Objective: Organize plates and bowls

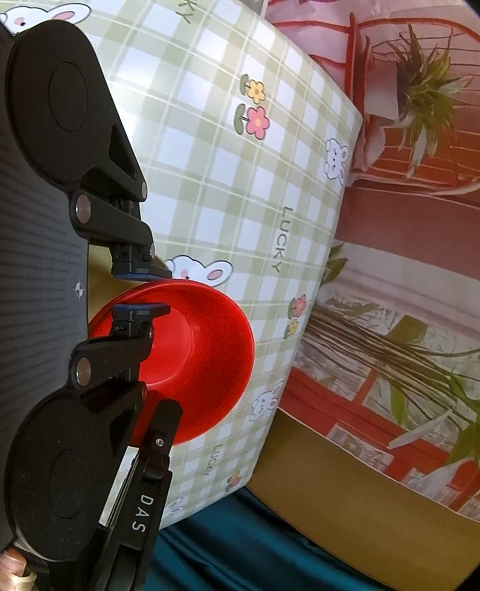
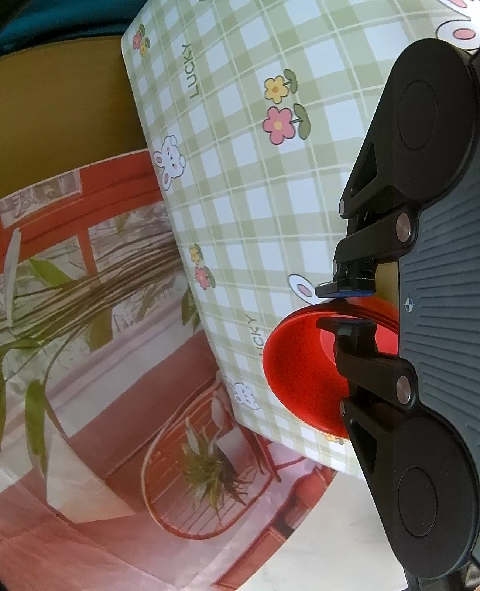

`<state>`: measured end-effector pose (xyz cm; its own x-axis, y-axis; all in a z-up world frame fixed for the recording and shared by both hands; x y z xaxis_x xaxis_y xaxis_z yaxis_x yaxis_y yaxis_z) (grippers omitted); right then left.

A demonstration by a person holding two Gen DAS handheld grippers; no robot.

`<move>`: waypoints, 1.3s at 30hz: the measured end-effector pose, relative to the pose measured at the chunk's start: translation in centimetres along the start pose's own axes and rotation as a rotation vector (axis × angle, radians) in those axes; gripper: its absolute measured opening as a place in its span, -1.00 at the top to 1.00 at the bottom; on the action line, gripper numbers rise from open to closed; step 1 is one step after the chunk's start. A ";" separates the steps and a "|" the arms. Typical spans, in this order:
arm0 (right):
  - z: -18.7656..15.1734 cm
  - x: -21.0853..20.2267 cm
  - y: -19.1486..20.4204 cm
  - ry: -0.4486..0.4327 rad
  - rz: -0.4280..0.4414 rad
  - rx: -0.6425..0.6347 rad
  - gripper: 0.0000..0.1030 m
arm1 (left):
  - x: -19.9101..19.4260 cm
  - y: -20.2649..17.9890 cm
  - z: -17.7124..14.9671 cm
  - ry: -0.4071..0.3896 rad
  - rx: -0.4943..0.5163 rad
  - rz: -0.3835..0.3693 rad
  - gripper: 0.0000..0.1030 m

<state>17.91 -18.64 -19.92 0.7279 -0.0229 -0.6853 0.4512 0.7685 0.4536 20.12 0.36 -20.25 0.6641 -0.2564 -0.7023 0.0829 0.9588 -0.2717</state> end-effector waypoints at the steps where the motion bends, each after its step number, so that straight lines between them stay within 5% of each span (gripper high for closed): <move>1: -0.3 0.0 0.0 0.005 -0.002 0.000 0.82 | -0.1 0.1 -0.2 0.002 0.002 0.002 0.76; 39: -4.7 1.2 -1.1 0.135 -0.032 -0.022 0.82 | -0.1 1.1 -3.8 0.076 -0.016 0.035 0.74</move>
<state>15.86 -16.52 -23.90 0.6367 0.0374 -0.7702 0.4607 0.7825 0.4188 17.28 0.96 -22.94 0.6084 -0.2316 -0.7591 0.0479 0.9654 -0.2562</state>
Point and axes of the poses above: each gripper's, at about its wrist camera, not at the fingertips, and x roughly the way its jaws point, y to its left, z to its top, the point moved 7 cm from there along x, roughly the way its jaws point
